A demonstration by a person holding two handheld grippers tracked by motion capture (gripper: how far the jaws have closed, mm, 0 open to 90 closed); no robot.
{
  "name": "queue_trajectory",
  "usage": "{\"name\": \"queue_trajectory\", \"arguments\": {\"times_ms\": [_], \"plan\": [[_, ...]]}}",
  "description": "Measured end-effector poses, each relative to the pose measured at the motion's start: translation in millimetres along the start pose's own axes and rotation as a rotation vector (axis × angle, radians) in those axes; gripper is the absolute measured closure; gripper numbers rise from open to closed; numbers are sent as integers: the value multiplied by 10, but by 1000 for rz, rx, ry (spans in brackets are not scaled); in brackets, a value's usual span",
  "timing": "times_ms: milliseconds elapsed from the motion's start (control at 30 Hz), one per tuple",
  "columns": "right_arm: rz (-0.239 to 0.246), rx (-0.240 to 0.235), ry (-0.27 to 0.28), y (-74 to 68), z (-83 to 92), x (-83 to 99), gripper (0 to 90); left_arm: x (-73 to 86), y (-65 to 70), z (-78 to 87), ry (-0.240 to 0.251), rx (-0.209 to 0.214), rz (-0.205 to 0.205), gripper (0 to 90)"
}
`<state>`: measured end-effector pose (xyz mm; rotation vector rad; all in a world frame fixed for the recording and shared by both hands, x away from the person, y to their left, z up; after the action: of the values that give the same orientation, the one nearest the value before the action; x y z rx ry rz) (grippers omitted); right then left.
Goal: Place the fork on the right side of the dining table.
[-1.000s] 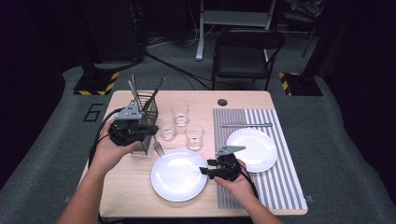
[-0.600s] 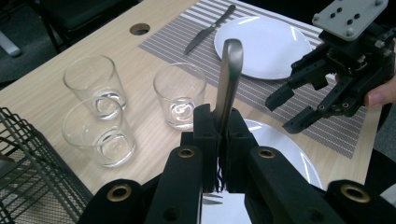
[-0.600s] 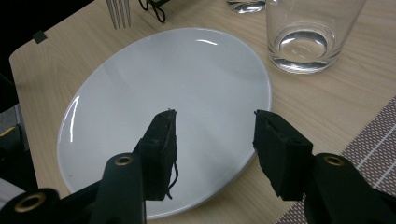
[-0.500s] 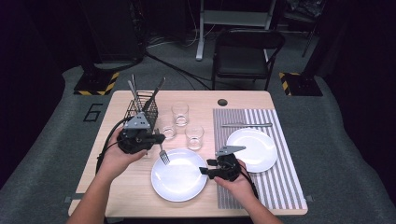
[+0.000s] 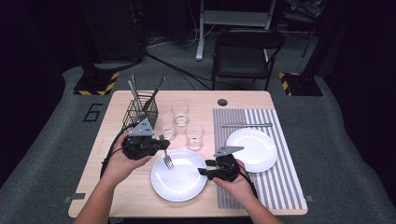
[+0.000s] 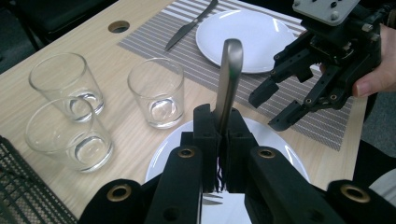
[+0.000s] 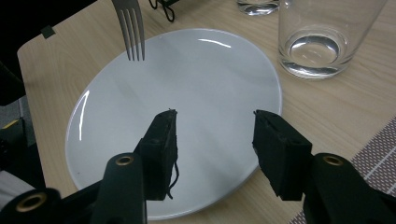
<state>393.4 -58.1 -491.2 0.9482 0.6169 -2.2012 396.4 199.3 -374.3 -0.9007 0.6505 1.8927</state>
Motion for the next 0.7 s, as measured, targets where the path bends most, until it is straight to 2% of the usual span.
{"name": "queue_trajectory", "arguments": {"times_ms": [300,467,600,700], "plan": [[32,-18,-2,-70,24,-53,499,28,69,-90,-27,27,-18,864],[45,-23,10,-82,56,-101,505,55,91,-111,-16,26,-20,864],[46,-39,-1,-111,63,-126,532,76,120,-131,-21,33,-26,864],[65,-43,-6,-134,72,-149,534,96,126,-155,-27,39,-30,864]]}}
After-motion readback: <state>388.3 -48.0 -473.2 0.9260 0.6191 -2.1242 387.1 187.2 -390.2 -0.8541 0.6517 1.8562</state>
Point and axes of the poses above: each handheld gripper's, and its own axes: z roughly backward along the jaws, x roughly out of its underside, y roughly to its right, the point moved 3 cm from there along -z, roughly forward along the jaws, and after that the axes turned 7 degrees about x, right-handed, at the moved point
